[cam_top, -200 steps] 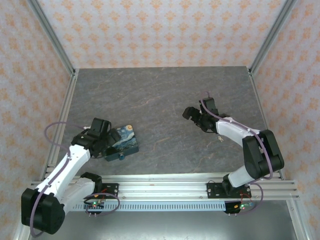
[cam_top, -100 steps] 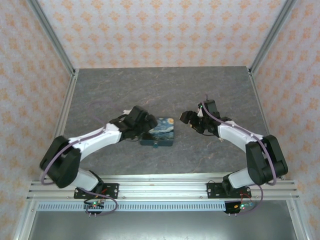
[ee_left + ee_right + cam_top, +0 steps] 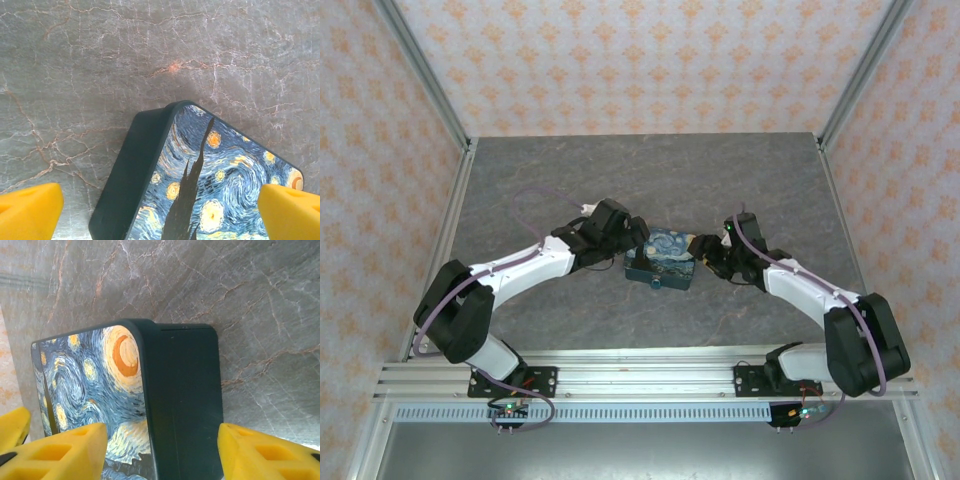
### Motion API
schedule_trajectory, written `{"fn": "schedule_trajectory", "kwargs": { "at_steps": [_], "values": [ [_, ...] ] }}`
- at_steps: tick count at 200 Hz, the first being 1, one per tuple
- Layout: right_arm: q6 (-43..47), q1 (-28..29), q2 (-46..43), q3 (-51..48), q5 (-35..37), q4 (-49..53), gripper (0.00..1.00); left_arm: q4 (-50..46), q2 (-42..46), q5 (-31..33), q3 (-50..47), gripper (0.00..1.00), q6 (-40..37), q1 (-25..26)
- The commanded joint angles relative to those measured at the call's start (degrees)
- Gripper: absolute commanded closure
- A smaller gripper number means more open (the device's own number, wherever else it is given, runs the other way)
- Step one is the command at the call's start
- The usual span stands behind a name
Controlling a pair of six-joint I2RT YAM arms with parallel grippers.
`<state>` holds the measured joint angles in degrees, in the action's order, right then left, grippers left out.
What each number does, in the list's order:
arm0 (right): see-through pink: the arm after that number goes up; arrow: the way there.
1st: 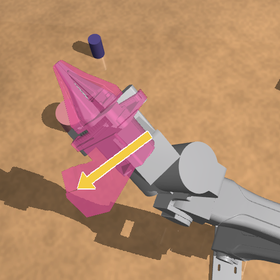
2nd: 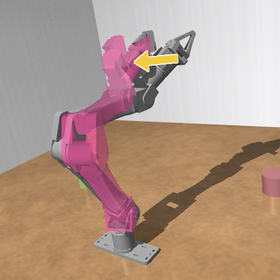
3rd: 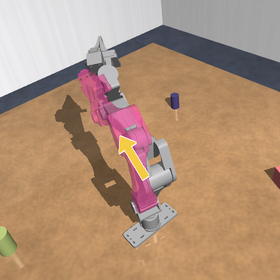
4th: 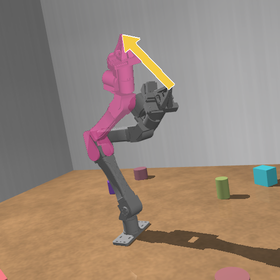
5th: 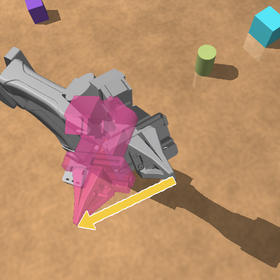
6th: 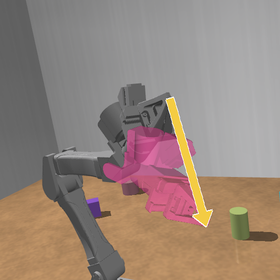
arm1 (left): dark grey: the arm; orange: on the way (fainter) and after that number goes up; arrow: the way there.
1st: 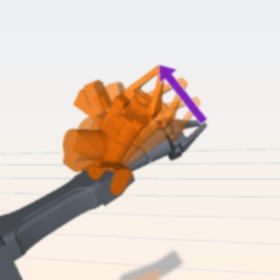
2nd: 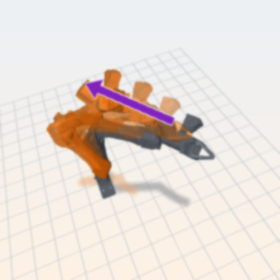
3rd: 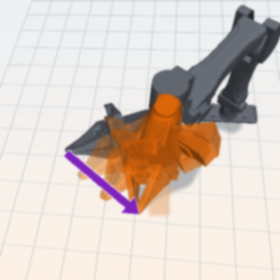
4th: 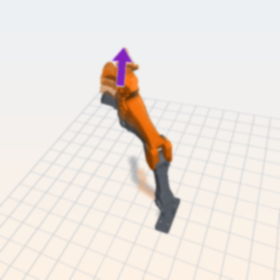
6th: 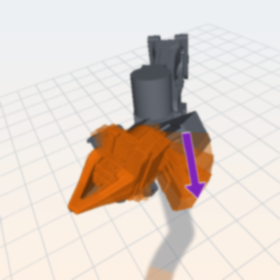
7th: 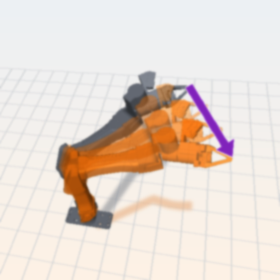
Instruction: Unlock the padlock with the key
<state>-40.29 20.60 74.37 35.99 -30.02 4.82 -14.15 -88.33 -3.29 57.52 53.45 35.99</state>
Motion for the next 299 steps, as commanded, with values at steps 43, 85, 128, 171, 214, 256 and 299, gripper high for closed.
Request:
{"fn": "schedule_trajectory", "kwargs": {
  "at_steps": [43,85,128,171,214,256,299],
  "values": [
    [-3.03,0.37,7.65,7.14,1.44,-1.73,0.54,-2.52,4.21,2.23,-1.07,0.00,-4.74,-2.78],
    [-3.39,0.40,13.96,12.64,0.71,-2.13,0.63,-2.68,7.06,1.97,-2.31,0.00,-5.59,-4.38],
    [-3.96,0.44,19.87,17.54,-0.74,-2.95,0.64,-2.37,7.55,1.06,-1.63,0.00,-5.94,-4.91],
    [-2.74,0.41,20.72,19.81,0.36,-1.06,0.46,-1.79,7.12,0.79,-0.89,0.00,-6.18,-4.97],
    [0.77,0.40,15.72,20.03,5.00,5.90,0.24,-2.27,7.80,0.78,-1.24,0.00,-6.86,-5.71],
    [-0.68,0.43,11.02,14.17,5.25,6.09,0.20,-2.11,8.70,0.18,-1.61,0.00,-7.29,-6.50],
    [-6.52,2.24,7.62,7.51,4.26,0.25,0.21,-2.81,9.25,-0.23,-1.02,0.00,-8.41,-6.90]
  ]
}}
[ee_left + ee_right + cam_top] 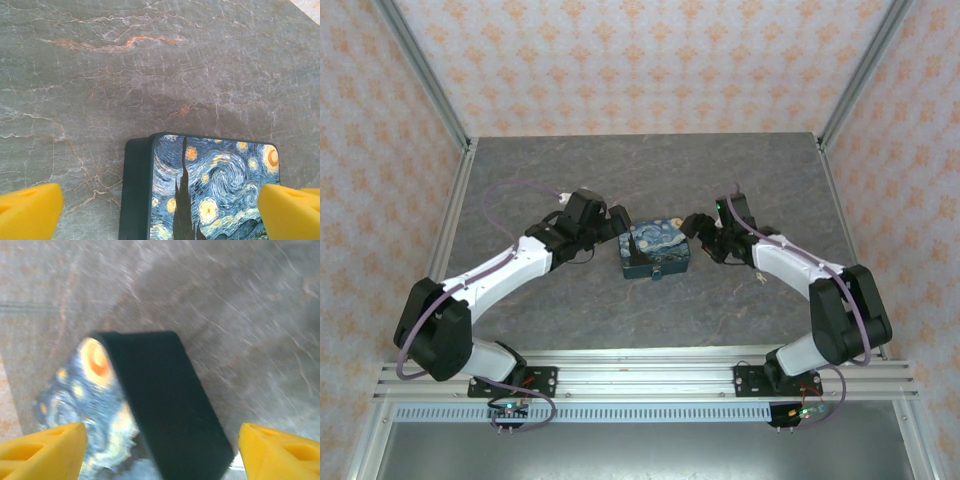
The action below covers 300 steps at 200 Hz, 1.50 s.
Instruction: Unlock the padlock with the key
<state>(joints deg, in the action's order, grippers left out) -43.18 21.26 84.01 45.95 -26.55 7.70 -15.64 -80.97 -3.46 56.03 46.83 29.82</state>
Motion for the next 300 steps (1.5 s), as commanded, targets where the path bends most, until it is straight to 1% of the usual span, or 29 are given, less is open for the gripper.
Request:
{"fn": "schedule_trajectory", "kwargs": {
  "at_steps": [1,42,91,114,132,148,167,192,219,239,256,300],
  "values": [
    [-3.70,1.68,-2.06,-2.50,0.83,-2.71,0.21,-1.37,1.92,-0.05,0.43,0.00,-1.81,-0.73],
    [-6.86,6.25,-2.02,-2.75,2.12,-5.29,0.21,-1.17,1.86,-0.36,-0.08,0.00,-2.00,-0.89],
    [-8.05,11.27,1.93,1.11,3.45,-5.63,0.23,-0.37,2.64,0.17,-1.25,0.00,-1.58,-0.91],
    [-7.20,11.53,1.84,2.31,4.47,-3.68,0.22,-0.18,2.97,0.29,-1.55,0.00,-1.59,-0.97],
    [-3.60,11.31,-0.53,4.36,9.41,4.30,0.22,0.16,3.23,0.09,-1.88,0.00,-1.39,-0.94],
    [-0.58,9.42,-4.17,4.62,14.80,10.62,0.22,0.37,3.60,-0.13,-2.02,0.00,-1.35,-1.01],
    [1.91,4.38,-8.20,3.52,19.26,16.70,0.22,0.86,4.05,-0.57,-2.23,0.00,-1.05,-1.06],
    [4.80,-4.27,-11.51,0.98,21.52,21.26,0.25,1.55,4.38,-1.49,-2.33,0.00,-0.62,-1.08],
    [8.74,-10.09,-10.97,-0.46,23.96,24.08,0.27,2.03,4.04,-2.61,-2.44,0.00,-0.18,-1.05],
    [10.22,-12.96,-9.48,-1.59,24.26,23.63,0.27,2.09,3.55,-3.47,-2.37,0.00,-0.16,-1.08],
    [10.54,-14.93,-8.08,-2.15,23.12,22.40,0.27,2.13,3.39,-3.75,-2.55,0.00,-0.18,-1.08],
    [12.17,-16.07,-2.55,-1.22,21.98,21.11,0.27,2.40,3.59,-3.94,-3.08,0.00,0.09,-1.08]
  ]
}}
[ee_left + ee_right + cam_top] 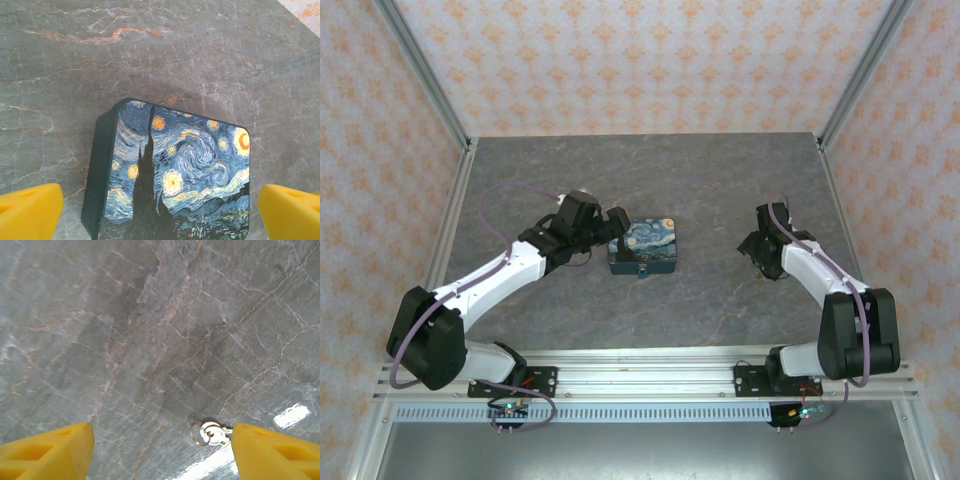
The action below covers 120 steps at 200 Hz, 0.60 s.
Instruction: Unlock the padlock with the key
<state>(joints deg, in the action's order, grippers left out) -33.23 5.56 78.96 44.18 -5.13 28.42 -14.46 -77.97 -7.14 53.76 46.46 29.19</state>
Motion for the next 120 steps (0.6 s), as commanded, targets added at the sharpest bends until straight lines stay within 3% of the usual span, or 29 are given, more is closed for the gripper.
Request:
{"fn": "schedule_trajectory", "kwargs": {
  "at_steps": [1,34,72,120],
  "values": [
    [2.22,-0.38,2.68,0.59,0.56,0.40,0.27,1.25,0.61,-0.30,-0.83,0.00,0.47,-0.45],
    [2.45,-0.38,4.40,-0.80,-0.55,-0.98,0.28,1.79,0.70,-0.43,-1.13,0.00,0.80,-0.43],
    [1.06,-0.38,5.07,-3.13,-7.19,-2.81,0.32,2.27,0.36,-0.74,-1.12,0.00,1.17,-0.40],
    [-6.40,2.48,-0.95,-9.46,-15.91,-7.65,0.37,2.83,0.22,-0.77,-1.22,0.00,1.44,-0.45]
  ]
}}
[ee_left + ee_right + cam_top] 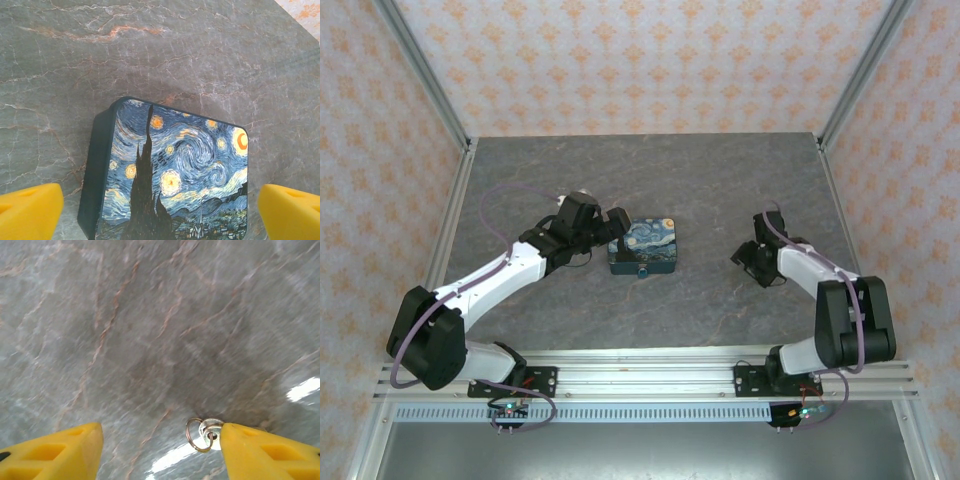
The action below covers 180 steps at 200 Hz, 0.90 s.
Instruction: Unlock the padlock with the key
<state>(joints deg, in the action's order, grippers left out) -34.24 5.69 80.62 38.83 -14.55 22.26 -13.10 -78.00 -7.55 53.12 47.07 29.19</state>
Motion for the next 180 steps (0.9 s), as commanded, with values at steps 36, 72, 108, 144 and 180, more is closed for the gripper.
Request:
{"fn": "schedule_trajectory", "kwargs": {
  "at_steps": [36,72,108,144,180],
  "values": [
    [-13.89,13.35,-5.27,-5.62,-6.93,-5.53,0.39,1.89,0.01,-0.28,-0.67,0.00,1.18,-0.42],
    [-18.98,25.33,-6.71,-4.31,-4.05,-6.00,0.39,1.34,0.60,-0.17,-0.80,0.00,0.85,-0.45],
    [-15.89,27.09,-12.03,-3.46,2.98,0.52,0.43,0.54,1.30,0.09,-0.93,0.00,0.32,-0.42],
    [-1.44,27.09,-7.16,3.78,8.22,10.48,0.44,-0.03,1.49,0.34,-1.21,0.00,0.03,-0.45],
    [7.18,27.18,0.93,8.39,10.58,16.14,0.50,-0.50,1.76,0.74,-1.21,0.00,-0.07,-0.45]
  ]
}}
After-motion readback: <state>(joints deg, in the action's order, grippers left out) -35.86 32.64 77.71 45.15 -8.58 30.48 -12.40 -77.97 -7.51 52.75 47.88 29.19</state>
